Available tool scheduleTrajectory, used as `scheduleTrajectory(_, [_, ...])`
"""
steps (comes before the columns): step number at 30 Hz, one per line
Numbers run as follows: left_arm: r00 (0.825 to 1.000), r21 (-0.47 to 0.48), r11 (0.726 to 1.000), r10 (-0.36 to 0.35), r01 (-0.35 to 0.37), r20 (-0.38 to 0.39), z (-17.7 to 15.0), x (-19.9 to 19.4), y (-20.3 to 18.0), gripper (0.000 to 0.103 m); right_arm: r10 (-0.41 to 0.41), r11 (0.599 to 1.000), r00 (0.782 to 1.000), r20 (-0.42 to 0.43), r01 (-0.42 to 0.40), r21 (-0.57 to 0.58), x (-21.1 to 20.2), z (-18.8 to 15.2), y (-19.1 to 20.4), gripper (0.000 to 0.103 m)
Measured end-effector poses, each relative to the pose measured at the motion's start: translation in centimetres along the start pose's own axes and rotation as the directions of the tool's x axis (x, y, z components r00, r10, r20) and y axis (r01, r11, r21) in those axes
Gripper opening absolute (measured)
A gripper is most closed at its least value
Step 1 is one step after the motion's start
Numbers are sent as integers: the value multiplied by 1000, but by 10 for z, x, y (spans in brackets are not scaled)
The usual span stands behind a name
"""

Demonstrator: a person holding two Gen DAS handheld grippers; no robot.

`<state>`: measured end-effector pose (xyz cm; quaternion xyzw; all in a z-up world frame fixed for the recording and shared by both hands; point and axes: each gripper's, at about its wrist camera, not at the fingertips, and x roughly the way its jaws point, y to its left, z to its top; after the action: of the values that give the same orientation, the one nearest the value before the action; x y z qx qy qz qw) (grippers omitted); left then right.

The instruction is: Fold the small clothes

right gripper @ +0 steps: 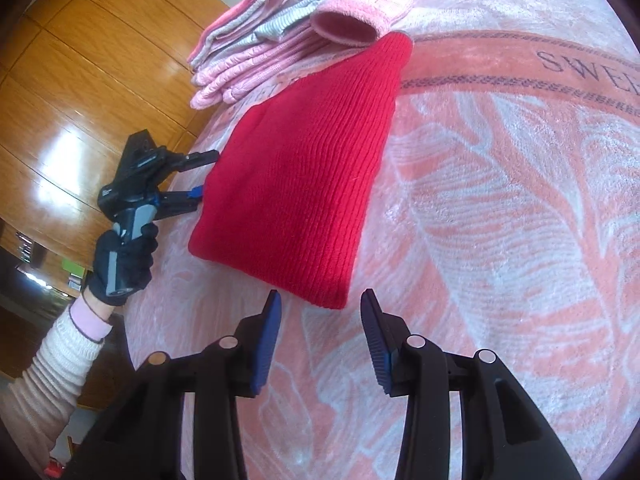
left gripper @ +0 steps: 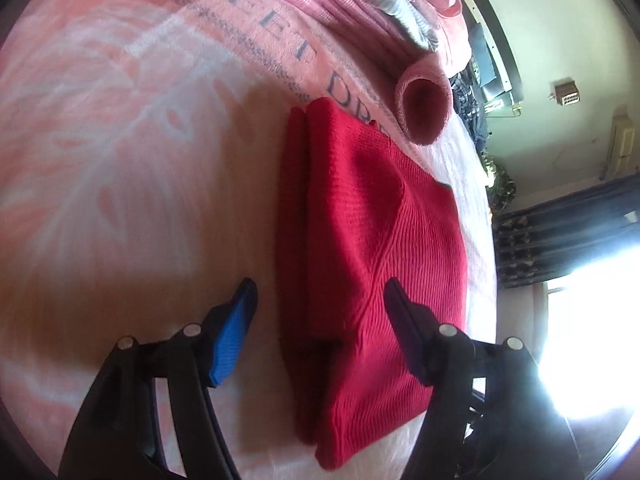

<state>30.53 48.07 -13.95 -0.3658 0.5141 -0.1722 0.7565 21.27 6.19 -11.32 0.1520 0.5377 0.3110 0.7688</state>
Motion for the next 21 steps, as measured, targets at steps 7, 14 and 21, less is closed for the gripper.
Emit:
scheduleTrajectory(7, [997, 64, 997, -47, 51, -55, 19, 32, -12, 70, -2, 1000, 1000, 5, 2, 17, -6, 7, -12, 42])
scheduleTrajectory(14, [988, 109, 987, -103, 115, -117, 27, 63, -35, 74, 108, 987, 993, 42, -112, 113, -1, 43, -32, 51])
scheduleTrajectory(21, [974, 148, 974, -144, 170, -174, 27, 74, -38, 74, 159, 966, 987, 12, -158, 206, 26, 85, -57, 62])
